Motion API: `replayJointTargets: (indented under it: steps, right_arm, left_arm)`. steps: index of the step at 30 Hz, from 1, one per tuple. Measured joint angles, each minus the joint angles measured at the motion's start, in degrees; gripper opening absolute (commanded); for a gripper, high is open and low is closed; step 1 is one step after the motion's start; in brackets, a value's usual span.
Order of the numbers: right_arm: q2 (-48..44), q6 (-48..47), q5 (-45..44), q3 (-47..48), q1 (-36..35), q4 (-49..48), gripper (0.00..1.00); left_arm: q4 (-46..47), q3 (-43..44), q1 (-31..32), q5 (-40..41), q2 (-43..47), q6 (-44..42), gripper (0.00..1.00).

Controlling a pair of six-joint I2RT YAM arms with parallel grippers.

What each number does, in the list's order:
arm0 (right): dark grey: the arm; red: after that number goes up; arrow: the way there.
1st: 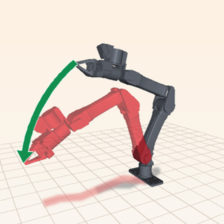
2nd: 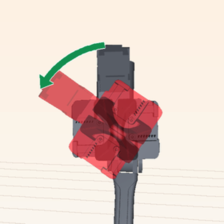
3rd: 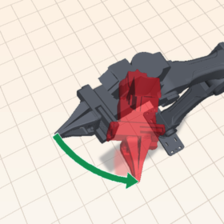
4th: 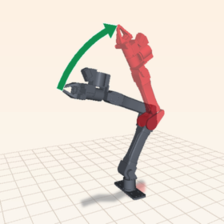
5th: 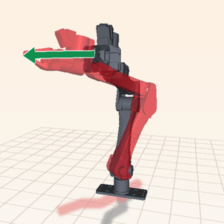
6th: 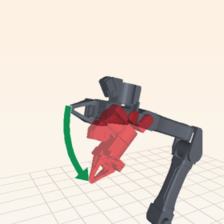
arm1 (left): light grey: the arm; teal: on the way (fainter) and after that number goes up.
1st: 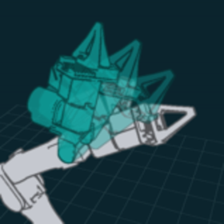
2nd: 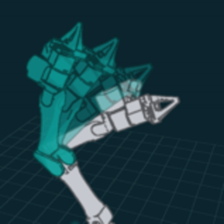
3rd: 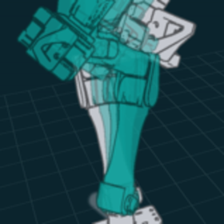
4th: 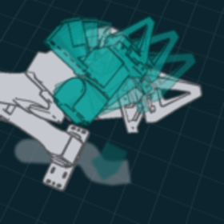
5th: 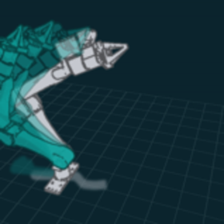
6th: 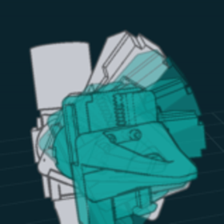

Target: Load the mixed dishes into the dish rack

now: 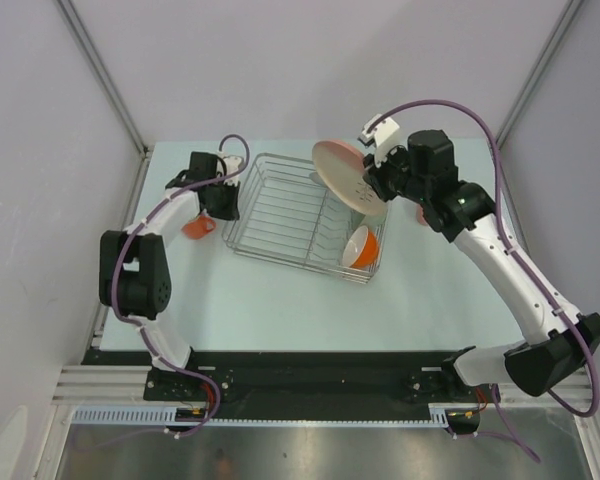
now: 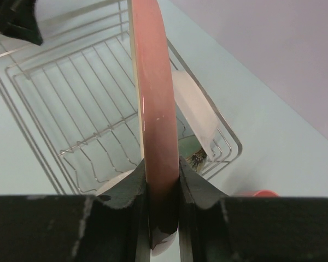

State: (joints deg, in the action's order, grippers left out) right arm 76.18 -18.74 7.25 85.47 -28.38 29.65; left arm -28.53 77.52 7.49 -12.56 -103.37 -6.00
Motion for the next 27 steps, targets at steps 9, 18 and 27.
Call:
replayJointTargets:
  steps: [9, 18, 27]
  right_arm:
    - [3.56, -8.87, -9.49, -0.35, -9.49, 3.85, 0.0]
    - [3.61, -15.85, -15.06, -1.84, -14.95, 8.35, 0.0]
    - [3.34, -20.17, -16.72, -2.23, -19.06, 11.98, 0.0]
  left_arm:
    - [-3.45, -10.75, 1.14, 0.13, 10.51, 1.11, 0.08]
    - [-9.35, -18.88, 1.46, 0.59, 20.26, 1.68, 0.12]
    - [-16.55, -19.04, 2.49, -2.93, 22.43, 0.0, 0.49]
